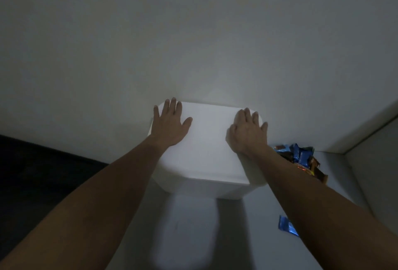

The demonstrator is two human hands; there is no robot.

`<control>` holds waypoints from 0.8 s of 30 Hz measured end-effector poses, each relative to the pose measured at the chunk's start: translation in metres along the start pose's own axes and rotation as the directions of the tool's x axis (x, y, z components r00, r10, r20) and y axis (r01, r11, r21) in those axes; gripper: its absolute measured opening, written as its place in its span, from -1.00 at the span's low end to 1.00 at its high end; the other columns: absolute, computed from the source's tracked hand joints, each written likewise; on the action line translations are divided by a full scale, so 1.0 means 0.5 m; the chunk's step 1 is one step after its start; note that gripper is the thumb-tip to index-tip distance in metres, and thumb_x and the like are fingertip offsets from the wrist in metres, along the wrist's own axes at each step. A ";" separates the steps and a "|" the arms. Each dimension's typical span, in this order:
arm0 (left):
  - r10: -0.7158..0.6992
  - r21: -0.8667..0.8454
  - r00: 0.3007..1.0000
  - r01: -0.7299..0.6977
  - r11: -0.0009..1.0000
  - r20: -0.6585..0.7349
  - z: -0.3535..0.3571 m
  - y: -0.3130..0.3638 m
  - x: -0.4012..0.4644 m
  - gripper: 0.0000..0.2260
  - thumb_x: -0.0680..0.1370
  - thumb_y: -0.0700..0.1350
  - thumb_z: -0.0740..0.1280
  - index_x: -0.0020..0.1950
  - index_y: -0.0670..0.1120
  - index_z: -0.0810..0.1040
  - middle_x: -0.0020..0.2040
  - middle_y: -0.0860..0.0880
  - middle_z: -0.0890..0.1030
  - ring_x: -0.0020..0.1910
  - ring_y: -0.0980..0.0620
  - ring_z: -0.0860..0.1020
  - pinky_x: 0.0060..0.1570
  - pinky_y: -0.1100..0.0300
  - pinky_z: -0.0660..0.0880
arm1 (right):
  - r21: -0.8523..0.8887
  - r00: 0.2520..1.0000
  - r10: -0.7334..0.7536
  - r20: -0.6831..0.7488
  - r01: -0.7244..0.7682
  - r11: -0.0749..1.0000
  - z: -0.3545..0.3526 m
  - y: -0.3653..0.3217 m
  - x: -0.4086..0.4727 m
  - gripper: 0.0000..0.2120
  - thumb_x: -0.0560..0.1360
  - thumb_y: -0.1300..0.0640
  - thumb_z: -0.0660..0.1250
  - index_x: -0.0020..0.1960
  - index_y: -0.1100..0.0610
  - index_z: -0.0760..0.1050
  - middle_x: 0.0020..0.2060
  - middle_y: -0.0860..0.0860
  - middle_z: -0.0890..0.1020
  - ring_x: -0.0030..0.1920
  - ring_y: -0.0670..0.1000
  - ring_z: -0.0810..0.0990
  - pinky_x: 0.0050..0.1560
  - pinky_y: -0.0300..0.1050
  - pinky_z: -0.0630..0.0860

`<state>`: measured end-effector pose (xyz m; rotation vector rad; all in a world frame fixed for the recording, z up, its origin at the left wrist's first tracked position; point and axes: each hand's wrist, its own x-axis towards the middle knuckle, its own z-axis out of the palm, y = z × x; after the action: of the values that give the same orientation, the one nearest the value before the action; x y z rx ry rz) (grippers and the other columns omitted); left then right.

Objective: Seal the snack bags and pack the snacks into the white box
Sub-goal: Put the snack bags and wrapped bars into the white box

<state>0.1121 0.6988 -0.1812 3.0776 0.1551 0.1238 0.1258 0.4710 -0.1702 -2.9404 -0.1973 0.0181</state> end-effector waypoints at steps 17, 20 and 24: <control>-0.023 -0.096 0.999 0.020 0.995 -0.023 0.005 -0.014 -0.005 -0.41 0.58 0.21 0.07 0.54 -0.06 0.17 0.58 -0.06 0.07 0.56 -0.15 -0.02 0.50 -0.14 -0.07 | -0.039 0.992 -0.032 -0.124 0.027 0.999 0.018 0.000 -0.003 -0.54 0.50 -0.08 -0.02 0.22 0.19 0.37 0.31 0.14 0.43 0.36 0.19 0.32 0.28 0.35 0.29; 0.036 -0.106 0.998 -0.031 0.994 0.045 -0.006 -0.006 -0.050 -0.37 0.58 0.26 0.02 0.55 -0.06 0.11 0.59 -0.11 0.03 0.57 -0.12 -0.04 0.50 -0.13 -0.18 | -0.052 0.997 -0.054 -0.053 0.051 0.997 0.015 -0.001 -0.055 -0.48 0.53 -0.12 -0.03 0.38 0.13 0.25 0.43 0.12 0.29 0.45 0.21 0.19 0.34 0.45 0.12; 0.054 -0.055 0.994 -0.050 0.997 0.092 0.005 0.037 -0.152 -0.25 0.46 0.38 -0.23 0.57 0.03 -0.03 0.59 -0.07 -0.07 0.56 -0.21 -0.11 0.46 -0.18 -0.21 | -0.045 0.994 -0.033 0.100 0.038 0.998 0.018 -0.009 -0.137 -0.33 0.53 -0.30 -0.14 0.55 -0.04 -0.11 0.57 0.05 -0.09 0.54 0.24 -0.18 0.35 0.49 -0.19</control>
<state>0.0388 0.6727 -0.1884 3.0286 0.0662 -0.0131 0.0569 0.4678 -0.1784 -2.9843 -0.2678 0.1570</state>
